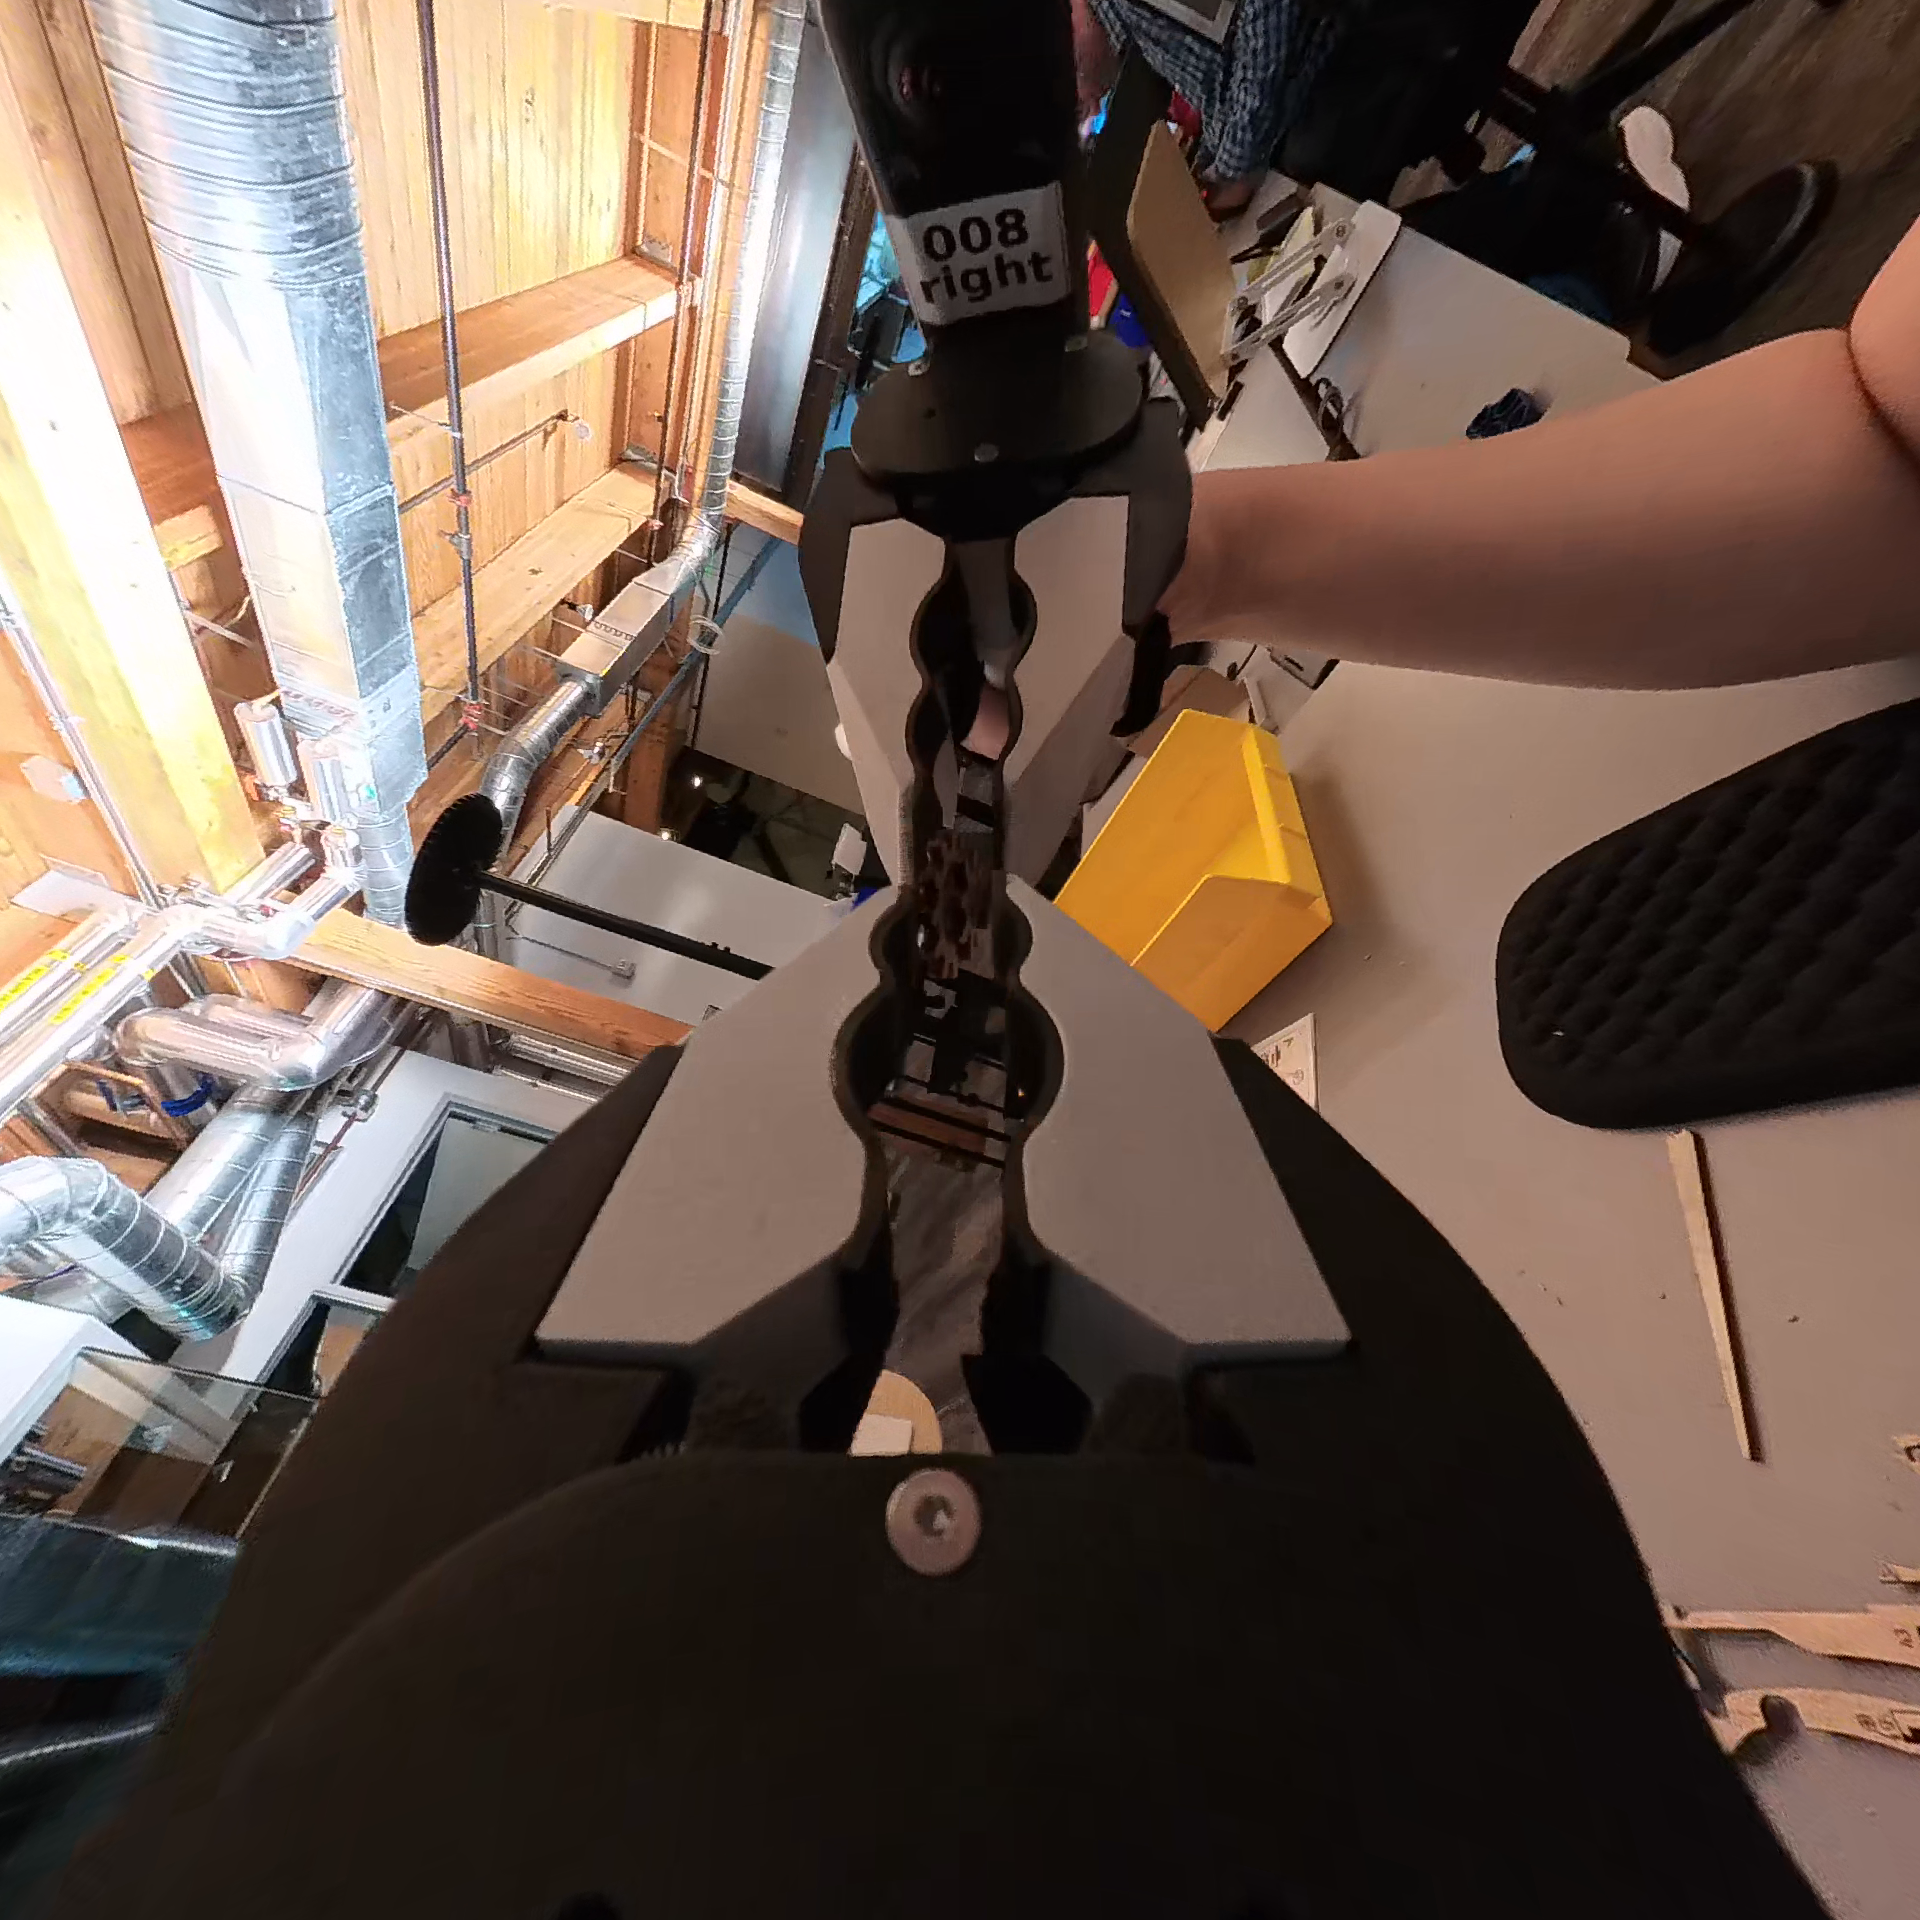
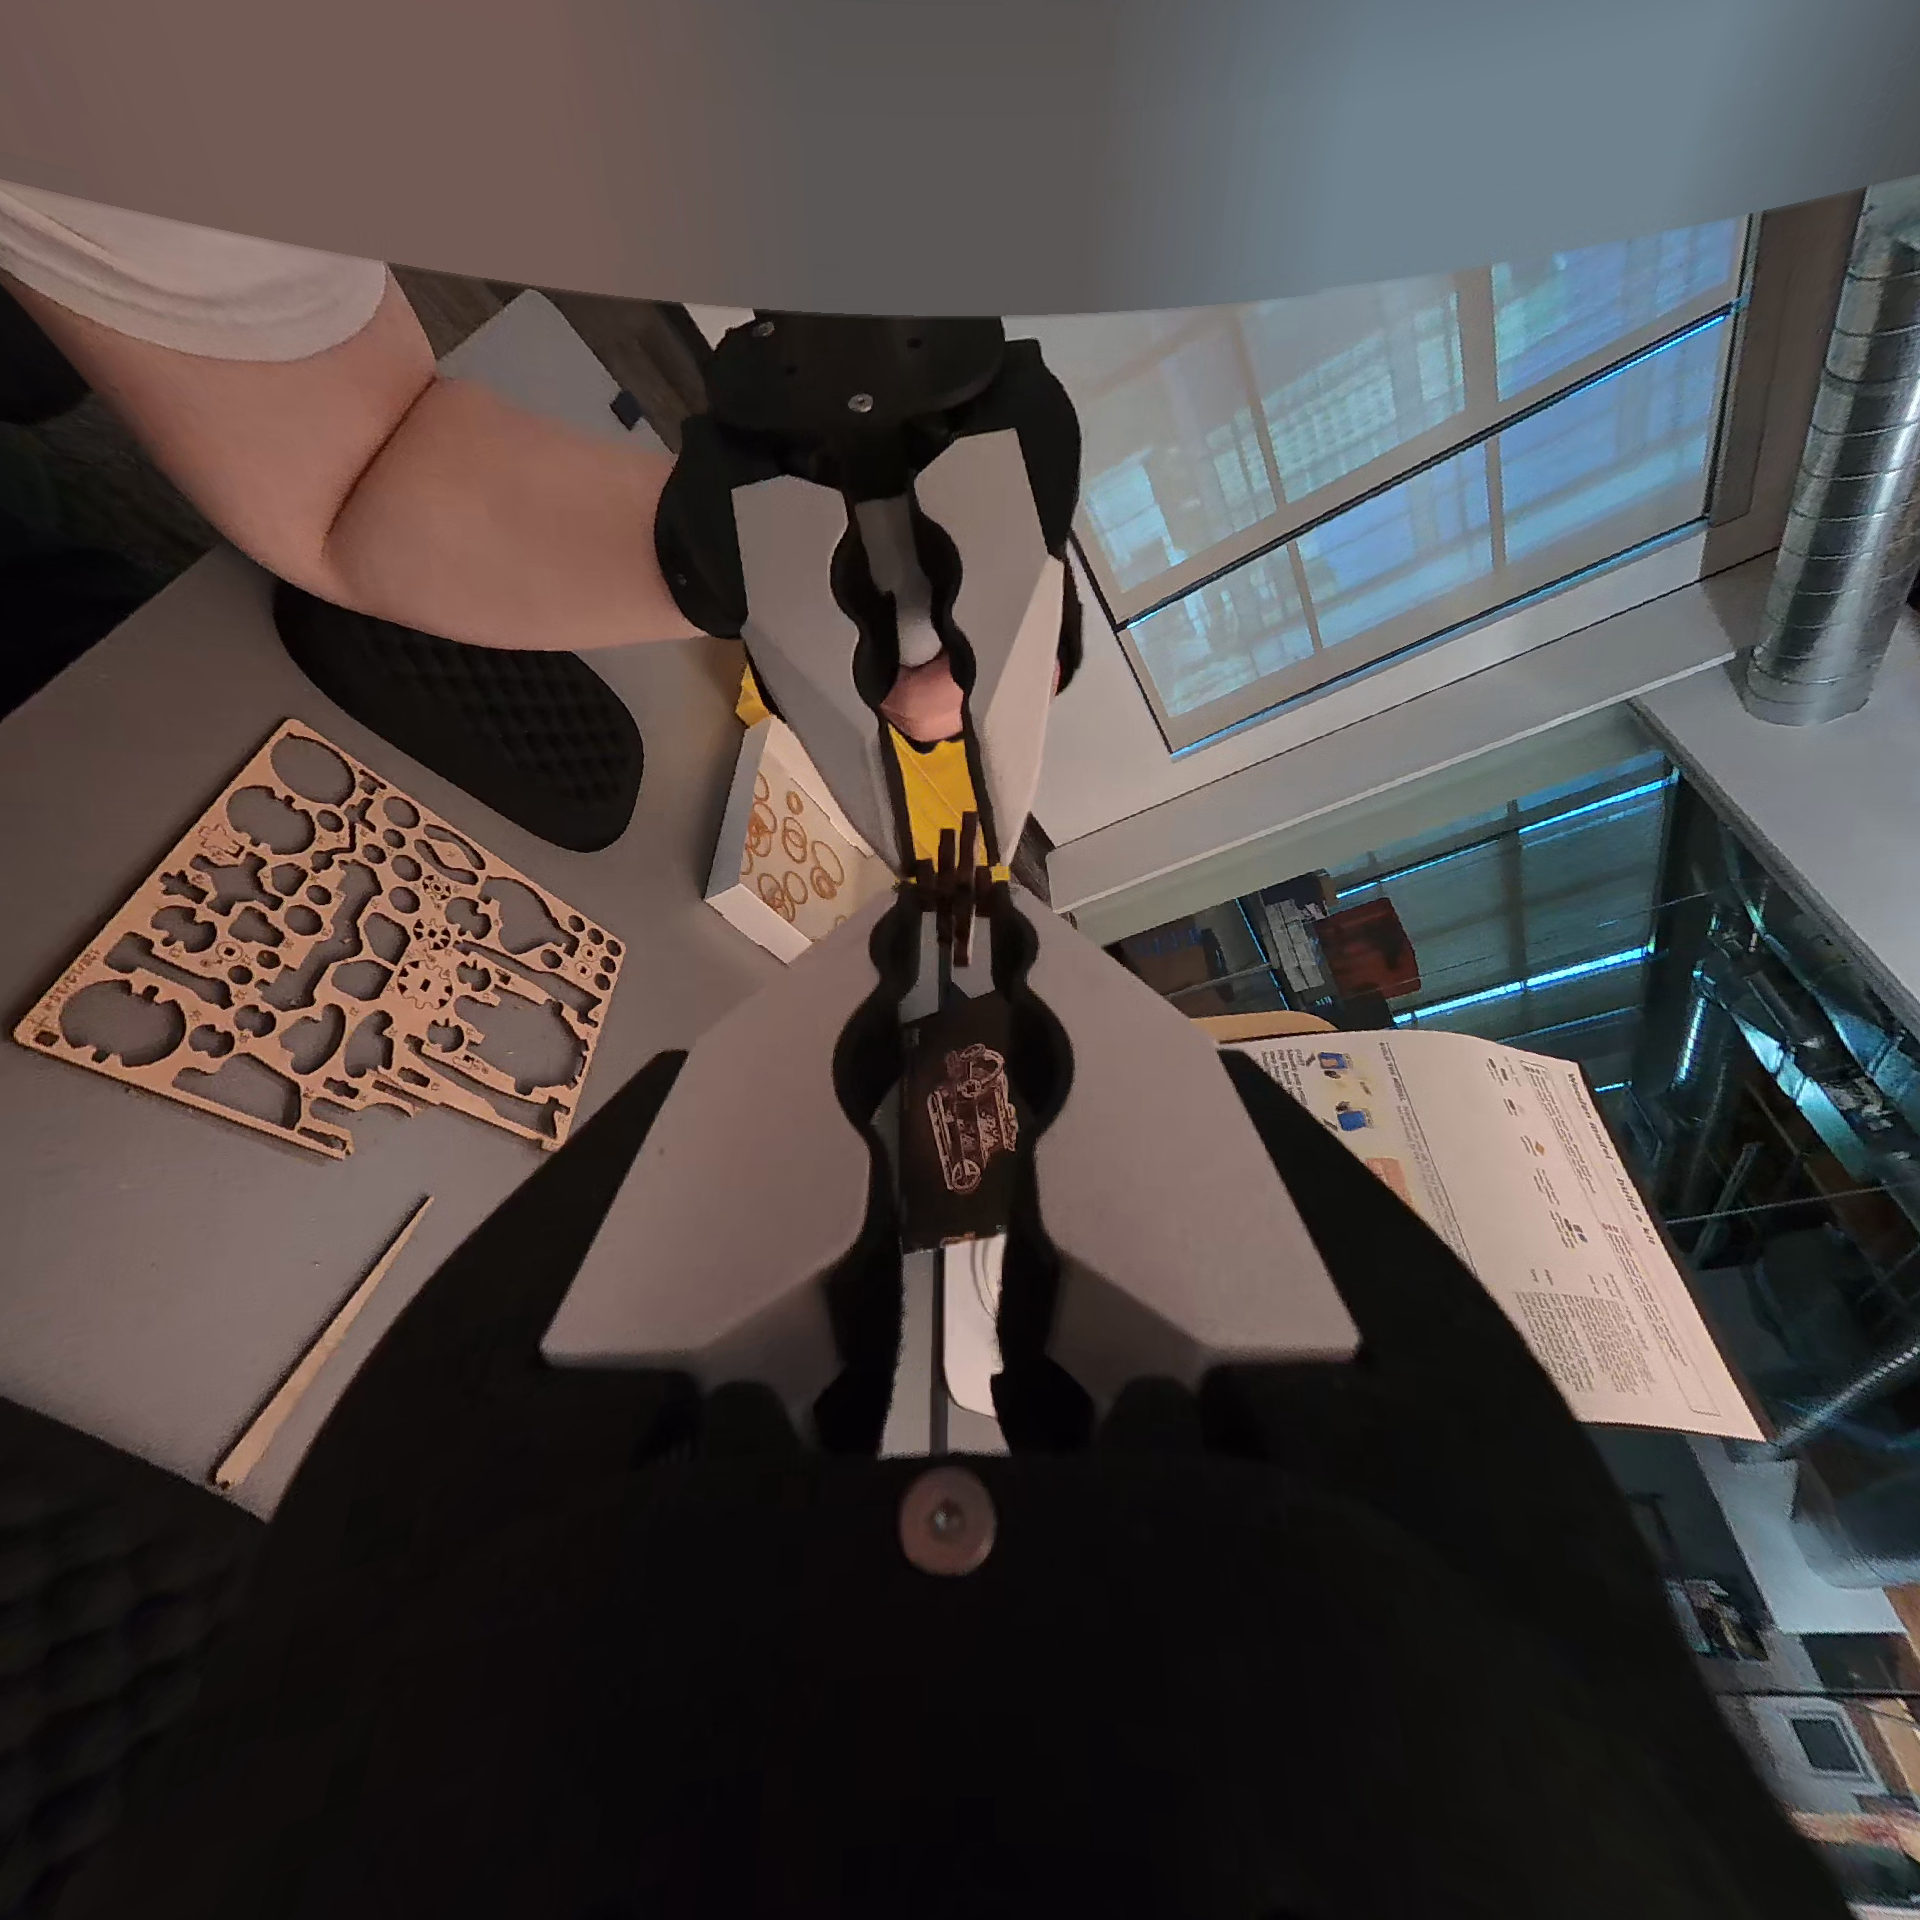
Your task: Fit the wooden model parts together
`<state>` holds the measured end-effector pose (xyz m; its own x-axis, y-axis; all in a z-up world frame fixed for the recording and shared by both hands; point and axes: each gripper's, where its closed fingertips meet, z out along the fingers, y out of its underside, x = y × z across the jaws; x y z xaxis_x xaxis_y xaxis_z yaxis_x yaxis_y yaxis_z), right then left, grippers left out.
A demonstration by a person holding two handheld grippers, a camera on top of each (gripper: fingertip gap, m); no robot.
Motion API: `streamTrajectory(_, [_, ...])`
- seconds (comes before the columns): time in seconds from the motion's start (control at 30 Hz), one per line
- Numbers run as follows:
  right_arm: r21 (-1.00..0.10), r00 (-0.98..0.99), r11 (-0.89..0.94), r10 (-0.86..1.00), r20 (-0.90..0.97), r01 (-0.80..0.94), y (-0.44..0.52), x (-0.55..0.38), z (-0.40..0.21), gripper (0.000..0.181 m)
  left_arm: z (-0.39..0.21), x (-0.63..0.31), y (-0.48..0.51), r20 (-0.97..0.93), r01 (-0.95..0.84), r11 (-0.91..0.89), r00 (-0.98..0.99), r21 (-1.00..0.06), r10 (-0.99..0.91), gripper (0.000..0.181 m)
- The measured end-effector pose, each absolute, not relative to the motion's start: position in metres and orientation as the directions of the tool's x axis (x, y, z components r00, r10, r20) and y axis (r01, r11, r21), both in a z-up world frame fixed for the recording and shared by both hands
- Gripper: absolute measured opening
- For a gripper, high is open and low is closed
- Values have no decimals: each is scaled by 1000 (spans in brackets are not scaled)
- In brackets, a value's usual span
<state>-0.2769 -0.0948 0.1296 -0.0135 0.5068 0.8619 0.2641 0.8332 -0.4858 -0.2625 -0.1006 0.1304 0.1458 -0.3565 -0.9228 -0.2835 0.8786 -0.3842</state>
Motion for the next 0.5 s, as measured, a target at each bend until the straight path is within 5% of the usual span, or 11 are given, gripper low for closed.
streamTrajectory(0.5, [-499, -42, 814, 533, 845, 299, -94, -277, 123, 13, 123, -263, -99, -945, -321, 888, 116, -328, -307, 10])
